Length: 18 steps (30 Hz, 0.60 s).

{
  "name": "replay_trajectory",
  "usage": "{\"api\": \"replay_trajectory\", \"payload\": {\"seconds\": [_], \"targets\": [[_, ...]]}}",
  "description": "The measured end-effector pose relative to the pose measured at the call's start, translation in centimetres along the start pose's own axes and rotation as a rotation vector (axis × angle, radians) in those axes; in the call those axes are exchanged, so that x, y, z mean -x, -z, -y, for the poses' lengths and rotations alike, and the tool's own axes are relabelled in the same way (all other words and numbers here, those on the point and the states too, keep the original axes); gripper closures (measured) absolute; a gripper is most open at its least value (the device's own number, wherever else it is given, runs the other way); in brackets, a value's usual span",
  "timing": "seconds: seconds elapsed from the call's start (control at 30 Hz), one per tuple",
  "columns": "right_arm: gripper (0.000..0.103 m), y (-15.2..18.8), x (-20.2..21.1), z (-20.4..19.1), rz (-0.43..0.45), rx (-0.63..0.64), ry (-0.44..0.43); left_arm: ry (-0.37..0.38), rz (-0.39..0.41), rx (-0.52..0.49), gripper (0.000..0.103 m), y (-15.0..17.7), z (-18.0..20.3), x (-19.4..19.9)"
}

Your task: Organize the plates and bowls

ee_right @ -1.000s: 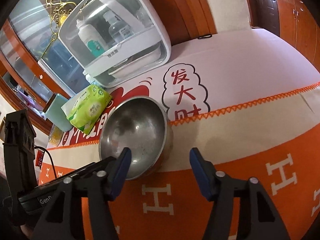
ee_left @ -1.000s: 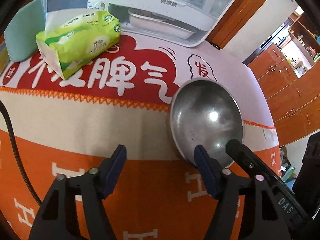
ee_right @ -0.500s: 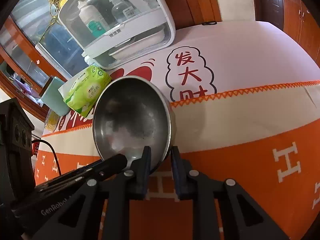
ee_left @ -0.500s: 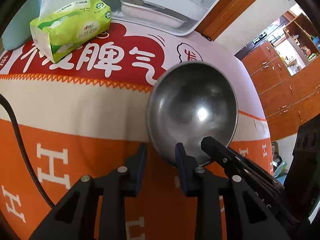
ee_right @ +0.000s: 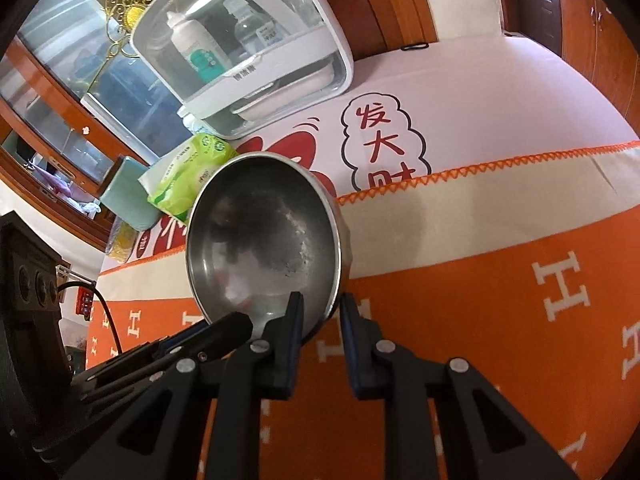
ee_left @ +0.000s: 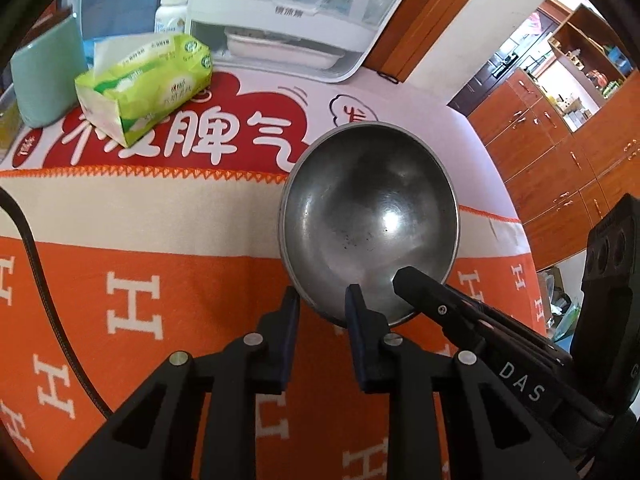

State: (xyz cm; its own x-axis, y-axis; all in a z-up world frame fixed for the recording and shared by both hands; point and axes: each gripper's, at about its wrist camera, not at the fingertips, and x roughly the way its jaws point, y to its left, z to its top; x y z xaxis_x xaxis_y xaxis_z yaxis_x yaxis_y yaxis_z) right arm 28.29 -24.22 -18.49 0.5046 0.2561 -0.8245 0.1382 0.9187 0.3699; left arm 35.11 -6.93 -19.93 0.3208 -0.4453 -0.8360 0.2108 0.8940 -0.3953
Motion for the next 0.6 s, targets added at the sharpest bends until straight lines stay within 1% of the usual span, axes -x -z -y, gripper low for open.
{"api": "replay_trajectory", "payload": {"seconds": [0.13, 0.27, 0.47, 0.6], "targets": [[0.086, 0.8, 2.4, -0.9, 0.012, 0.006, -0.017, -0.006, 0.023, -0.021, 0.082, 1.0, 0.7, 2.5], [0.087, 2.4, 5.0, -2.0, 0.03, 0.004, -0.024, -0.01, 0.028, -0.025, 0.082, 2.7, 1.2, 5.1], [0.087, 5.6, 8.5, -2.9, 0.048, -0.003, -0.027, 0.007, 0.042, -0.038, 0.082, 6.2, 2.1, 9.1], [0.087, 8.5, 10.7, -3.5, 0.048, 0.0, -0.007, 0.003, 0.046, -0.069, 0.082, 9.3, 2.9, 11.2]]}}
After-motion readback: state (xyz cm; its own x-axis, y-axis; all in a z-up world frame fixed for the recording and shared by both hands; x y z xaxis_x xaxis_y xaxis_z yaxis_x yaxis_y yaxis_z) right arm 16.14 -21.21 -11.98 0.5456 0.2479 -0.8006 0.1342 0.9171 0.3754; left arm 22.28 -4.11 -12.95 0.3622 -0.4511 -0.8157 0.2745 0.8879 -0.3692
